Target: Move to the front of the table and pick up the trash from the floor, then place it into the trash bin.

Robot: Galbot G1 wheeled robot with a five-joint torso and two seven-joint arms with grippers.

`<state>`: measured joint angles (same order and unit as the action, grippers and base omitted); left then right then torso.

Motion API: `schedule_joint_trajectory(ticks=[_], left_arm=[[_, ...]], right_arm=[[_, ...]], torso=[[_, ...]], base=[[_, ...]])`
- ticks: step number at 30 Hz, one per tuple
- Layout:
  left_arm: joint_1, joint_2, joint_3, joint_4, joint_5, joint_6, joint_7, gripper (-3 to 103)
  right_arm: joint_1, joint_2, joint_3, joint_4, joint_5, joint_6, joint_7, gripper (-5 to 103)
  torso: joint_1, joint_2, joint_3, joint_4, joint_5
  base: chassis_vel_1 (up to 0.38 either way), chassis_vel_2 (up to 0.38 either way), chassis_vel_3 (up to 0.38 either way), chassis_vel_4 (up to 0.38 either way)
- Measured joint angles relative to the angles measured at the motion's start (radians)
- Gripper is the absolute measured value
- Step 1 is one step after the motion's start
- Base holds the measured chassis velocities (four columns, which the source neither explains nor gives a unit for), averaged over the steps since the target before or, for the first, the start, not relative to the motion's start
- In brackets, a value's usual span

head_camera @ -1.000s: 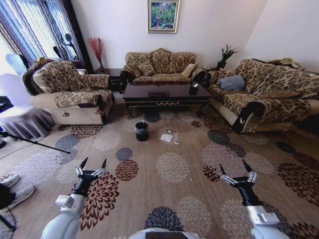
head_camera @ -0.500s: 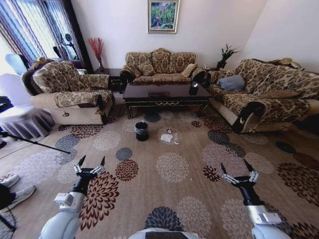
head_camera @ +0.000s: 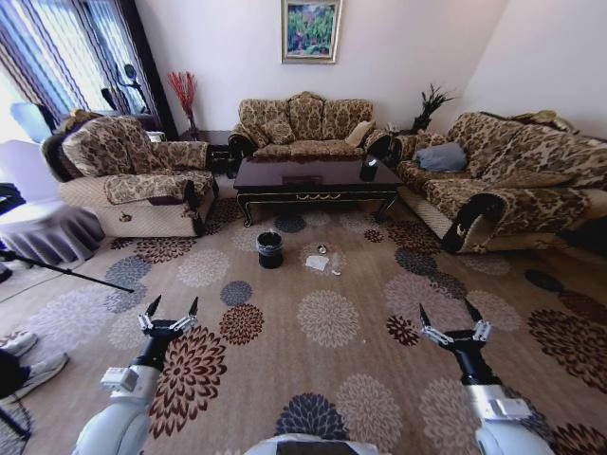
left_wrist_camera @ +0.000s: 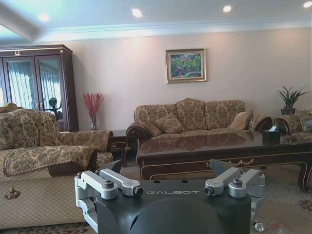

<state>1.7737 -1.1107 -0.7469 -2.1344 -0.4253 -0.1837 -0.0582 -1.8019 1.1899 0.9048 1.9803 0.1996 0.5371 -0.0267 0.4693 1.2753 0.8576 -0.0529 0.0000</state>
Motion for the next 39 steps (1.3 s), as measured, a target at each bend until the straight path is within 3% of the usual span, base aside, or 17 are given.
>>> schedule_joint_trajectory(ticks=[5,11,16,21,25,26,29,39], left_arm=[[-0.009,0.023,-0.014,0.008,-0.016,0.012,-0.001,100],[-0.020,0.018,-0.001,0.046,-0.005,0.015,-0.002,100],[-0.018,0.013,0.007,0.057,-0.005,0.004,0.000,100],[-0.007,0.012,0.010,0.047,-0.013,0.004,0.011,100],[-0.001,0.011,0.021,0.023,-0.010,0.055,-0.011,100],[0.000,0.011,0.031,0.007,-0.009,0.094,-0.056,100],[-0.007,0.011,0.036,0.005,-0.003,0.106,-0.075,100],[-0.020,0.002,0.029,0.020,-0.007,0.072,-0.039,100]], right_arm=[[-0.011,-0.003,0.000,0.047,-0.023,-0.060,-0.002,100],[0.022,-0.012,-0.021,0.008,-0.035,-0.070,0.033,100],[0.021,-0.012,-0.020,-0.006,-0.033,-0.062,-0.011,100],[0.027,-0.013,-0.020,-0.009,-0.027,-0.059,-0.001,100],[0.030,-0.020,-0.017,-0.009,-0.005,-0.064,0.003,100],[0.036,-0.026,-0.013,-0.009,0.010,-0.069,0.007,100],[0.043,-0.032,-0.009,-0.010,0.017,-0.073,0.009,100],[0.034,-0.009,-0.007,-0.001,0.018,-0.074,0.018,100]], torso=[[0.000,0.000,0.000,-0.0003,-0.0002],[0.000,0.000,0.000,0.0000,0.0000],[0.000,0.000,0.000,-0.0001,-0.0001],[0.000,0.000,0.000,0.0000,-0.0001],[0.000,0.000,0.000,0.0000,-0.0001],[-0.001,-0.003,-0.001,-0.0001,0.0002],[-0.006,-0.012,-0.006,0.0001,0.0000],[-0.033,-0.070,-0.037,-0.0002,0.0000]], base=[[0.000,0.000,0.000,0.000],[0.000,0.000,0.000,0.000],[0.000,0.000,0.000,0.000],[0.000,0.000,0.000,0.000],[0.000,0.000,0.000,0.000],[0.000,0.000,0.000,0.000],[0.000,0.000,0.000,0.000],[0.000,0.000,0.000,0.000]])
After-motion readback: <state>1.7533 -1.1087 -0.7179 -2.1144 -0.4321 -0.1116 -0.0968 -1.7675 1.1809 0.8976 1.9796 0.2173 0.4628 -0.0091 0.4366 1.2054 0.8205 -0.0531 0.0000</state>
